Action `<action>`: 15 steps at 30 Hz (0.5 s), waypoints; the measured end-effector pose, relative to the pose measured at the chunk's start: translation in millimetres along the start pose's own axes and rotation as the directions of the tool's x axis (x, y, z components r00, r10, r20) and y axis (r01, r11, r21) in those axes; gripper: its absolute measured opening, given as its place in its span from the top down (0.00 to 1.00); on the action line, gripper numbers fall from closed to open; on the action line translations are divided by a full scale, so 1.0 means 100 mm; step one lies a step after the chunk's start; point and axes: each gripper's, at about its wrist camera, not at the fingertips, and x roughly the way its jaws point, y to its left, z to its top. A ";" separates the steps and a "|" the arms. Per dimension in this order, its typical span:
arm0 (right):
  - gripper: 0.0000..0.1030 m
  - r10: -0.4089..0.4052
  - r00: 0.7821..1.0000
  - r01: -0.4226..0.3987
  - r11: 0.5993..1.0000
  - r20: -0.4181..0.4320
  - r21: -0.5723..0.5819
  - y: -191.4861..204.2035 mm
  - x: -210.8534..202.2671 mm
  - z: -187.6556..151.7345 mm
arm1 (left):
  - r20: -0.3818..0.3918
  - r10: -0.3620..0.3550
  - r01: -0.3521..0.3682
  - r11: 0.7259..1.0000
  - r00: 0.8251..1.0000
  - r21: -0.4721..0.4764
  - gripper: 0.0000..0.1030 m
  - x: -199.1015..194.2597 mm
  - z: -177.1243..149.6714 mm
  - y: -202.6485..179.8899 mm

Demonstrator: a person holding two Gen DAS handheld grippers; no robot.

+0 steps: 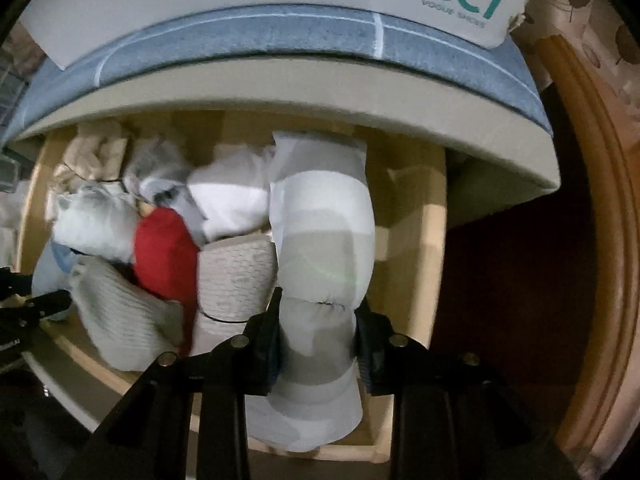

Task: Take underwear out of drawer
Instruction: 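Lift the light blue sock with the left tool over the white box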

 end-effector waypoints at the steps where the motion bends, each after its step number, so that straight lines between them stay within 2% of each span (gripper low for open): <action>1: 0.73 -0.017 1.000 0.018 1.000 0.003 -0.006 0.02 0.07 -0.06 | 0.018 -0.009 0.009 1.000 1.000 -0.002 0.61 -0.06 -0.04 -0.03; 2: 0.73 -0.024 1.000 0.024 1.000 -0.005 -0.008 0.00 -0.01 -0.08 | 0.031 -0.009 0.009 1.000 0.999 -0.001 0.61 -0.11 -0.08 -0.05; 7: 0.73 -0.019 1.000 0.019 1.000 -0.016 0.017 0.11 0.41 -0.45 | 0.093 -0.017 0.018 1.000 0.996 -0.001 0.61 -0.32 -0.22 -0.11; 9: 0.73 -0.022 1.000 0.022 0.999 -0.007 0.026 0.10 0.52 -0.55 | 0.127 -0.024 0.024 1.000 0.992 0.003 0.61 -0.40 -0.13 -0.10; 10: 0.73 -0.027 1.000 0.027 0.999 -0.005 0.024 0.09 0.33 -0.55 | 0.153 -0.023 0.022 1.000 0.988 0.005 0.61 -0.48 -0.10 -0.07; 12: 0.73 -0.039 0.999 0.039 0.999 0.006 0.018 0.11 0.37 -0.54 | 0.202 -0.019 0.018 1.000 0.979 0.008 0.61 -0.67 -0.05 -0.09; 13: 0.73 -0.048 0.999 0.048 0.999 0.011 0.014 0.11 0.43 -0.59 | 0.216 -0.023 0.023 1.000 0.976 0.006 0.61 -0.81 0.04 0.07; 15: 0.73 -0.055 0.998 0.054 0.998 0.022 0.014 0.13 0.46 -0.65 | 0.269 -0.052 0.053 0.999 0.962 0.003 0.61 -1.08 0.13 0.09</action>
